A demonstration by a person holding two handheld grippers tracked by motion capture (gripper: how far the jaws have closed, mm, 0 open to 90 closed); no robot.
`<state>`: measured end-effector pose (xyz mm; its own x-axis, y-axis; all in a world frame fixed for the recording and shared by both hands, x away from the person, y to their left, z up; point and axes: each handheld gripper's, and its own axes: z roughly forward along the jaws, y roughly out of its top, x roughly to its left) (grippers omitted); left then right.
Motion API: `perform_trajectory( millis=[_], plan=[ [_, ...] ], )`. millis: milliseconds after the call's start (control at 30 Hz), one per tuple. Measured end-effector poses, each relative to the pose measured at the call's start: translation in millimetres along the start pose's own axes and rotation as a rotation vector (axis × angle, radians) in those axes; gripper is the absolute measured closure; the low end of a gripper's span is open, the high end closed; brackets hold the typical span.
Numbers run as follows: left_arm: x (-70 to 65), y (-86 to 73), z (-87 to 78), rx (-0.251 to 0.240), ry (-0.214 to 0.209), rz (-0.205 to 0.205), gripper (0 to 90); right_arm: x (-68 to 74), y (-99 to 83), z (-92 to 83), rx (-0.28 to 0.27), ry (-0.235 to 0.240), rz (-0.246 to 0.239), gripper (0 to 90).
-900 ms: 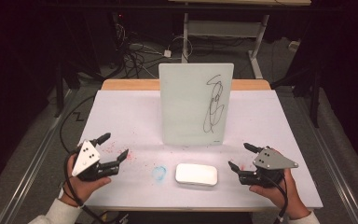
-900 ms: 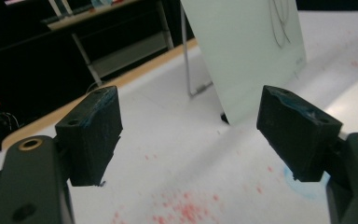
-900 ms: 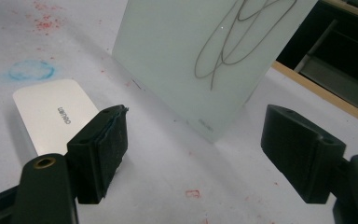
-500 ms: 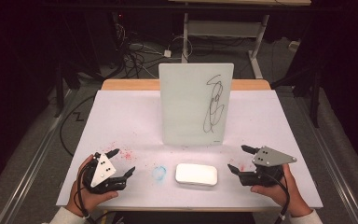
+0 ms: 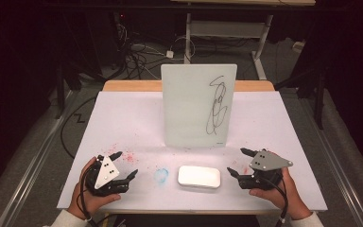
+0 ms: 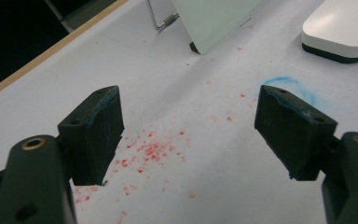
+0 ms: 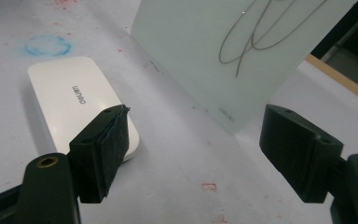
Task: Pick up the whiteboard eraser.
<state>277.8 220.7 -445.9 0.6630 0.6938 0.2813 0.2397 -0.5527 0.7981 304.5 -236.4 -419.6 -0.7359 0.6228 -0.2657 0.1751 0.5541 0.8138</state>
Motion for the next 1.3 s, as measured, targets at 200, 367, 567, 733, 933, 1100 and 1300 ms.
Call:
perform_trajectory(
  millis=[200,367,567,733,933,1100,1300],
  plan=[
    [0.5,0.1,-0.5,-0.006,0.002,0.001,22.8,1.8,-0.5,-0.5,-0.008,-0.016,-0.015,24.9],
    [0.1,0.0,0.0,0.0,-0.002,0.003,22.8,2.2,-0.4,-0.7,-0.01,-0.008,-0.01,24.9],
    [0.1,0.1,0.2,0.0,-0.001,0.004,22.8,3.6,0.2,-0.2,-0.012,-0.005,-0.015,25.0],
    [0.3,0.2,0.4,0.001,-0.004,0.004,22.8,4.5,1.0,-0.2,-0.013,0.002,-0.018,25.0],
    [-0.3,0.4,1.3,0.009,-0.008,0.008,22.8,7.3,2.7,1.5,-0.008,0.027,-0.023,25.0],
    [-0.8,0.1,2.8,0.018,-0.013,0.011,22.8,10.7,7.0,7.4,0.009,0.066,-0.037,25.0],
    [-1.5,-0.1,4.8,0.028,-0.02,0.015,22.1,16.4,19.8,25.5,0.076,0.155,-0.068,24.1]
  ],
)
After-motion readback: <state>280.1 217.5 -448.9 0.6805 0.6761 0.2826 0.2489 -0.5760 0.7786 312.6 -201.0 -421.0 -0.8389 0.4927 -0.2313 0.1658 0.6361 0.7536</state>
